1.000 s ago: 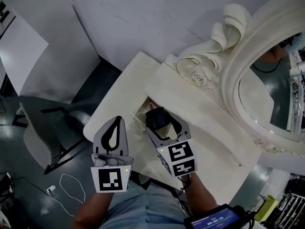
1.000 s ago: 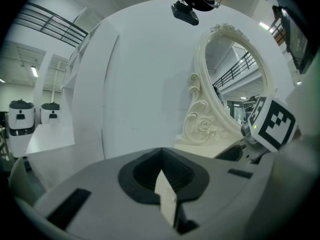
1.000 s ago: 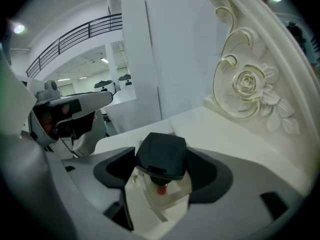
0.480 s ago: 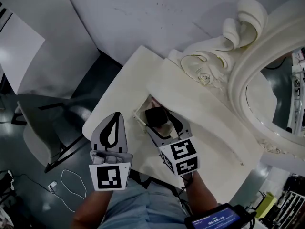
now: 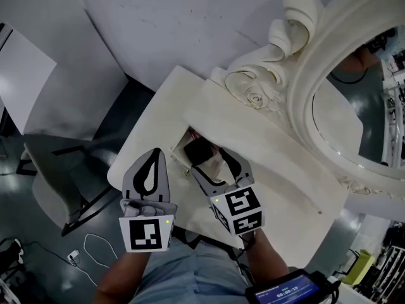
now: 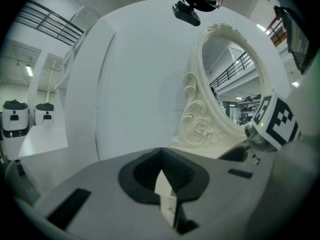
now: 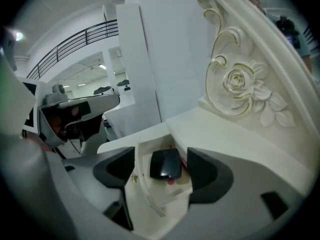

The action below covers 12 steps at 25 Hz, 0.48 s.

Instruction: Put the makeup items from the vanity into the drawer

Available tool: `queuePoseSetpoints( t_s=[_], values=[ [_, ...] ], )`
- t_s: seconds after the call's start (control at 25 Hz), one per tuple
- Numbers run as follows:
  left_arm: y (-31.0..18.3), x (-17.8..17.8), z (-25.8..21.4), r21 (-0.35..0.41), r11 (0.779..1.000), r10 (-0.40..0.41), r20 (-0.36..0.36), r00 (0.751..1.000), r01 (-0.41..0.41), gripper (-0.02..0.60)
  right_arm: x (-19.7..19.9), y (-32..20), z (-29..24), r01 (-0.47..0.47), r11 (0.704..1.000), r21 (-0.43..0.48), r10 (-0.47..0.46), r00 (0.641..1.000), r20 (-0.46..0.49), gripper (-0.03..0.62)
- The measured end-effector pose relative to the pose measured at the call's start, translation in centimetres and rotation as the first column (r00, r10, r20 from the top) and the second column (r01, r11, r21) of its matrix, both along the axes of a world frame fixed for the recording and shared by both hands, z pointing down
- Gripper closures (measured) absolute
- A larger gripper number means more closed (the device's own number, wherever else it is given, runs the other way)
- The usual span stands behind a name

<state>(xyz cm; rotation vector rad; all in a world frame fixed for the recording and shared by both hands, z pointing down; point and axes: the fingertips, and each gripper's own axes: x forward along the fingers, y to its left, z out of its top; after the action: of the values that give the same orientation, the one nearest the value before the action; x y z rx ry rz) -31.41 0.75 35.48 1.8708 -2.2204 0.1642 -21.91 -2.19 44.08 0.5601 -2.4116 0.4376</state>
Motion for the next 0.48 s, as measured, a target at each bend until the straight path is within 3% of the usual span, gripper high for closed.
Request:
queuePoseSetpoints(
  t_s=[0.24, 0.4, 0.48],
  values=[
    [-0.9, 2.2, -3.3, 0.075, 0.995, 0.064, 0.034, 0.997, -0.067, 0.583, 1.3, -0.8, -4.8, -0.076, 0.992, 0.098, 0.065, 0.992, 0.11, 0.294],
    [-1.5, 3.9, -5.6, 0.119, 0.985, 0.115, 0.06, 0.992, -0.122, 0.583, 2.8, -1.3, -8.4, -0.157, 0.974, 0.163, 0.122, 0.971, 0.207, 0.498],
    [-1.8, 4.7, -6.3, 0.13, 0.98, 0.14, 0.075, 0.987, -0.149, 0.583, 3.6, -1.6, -10.0, -0.194, 0.962, 0.195, 0.142, 0.957, 0.253, 0.553]
  ],
)
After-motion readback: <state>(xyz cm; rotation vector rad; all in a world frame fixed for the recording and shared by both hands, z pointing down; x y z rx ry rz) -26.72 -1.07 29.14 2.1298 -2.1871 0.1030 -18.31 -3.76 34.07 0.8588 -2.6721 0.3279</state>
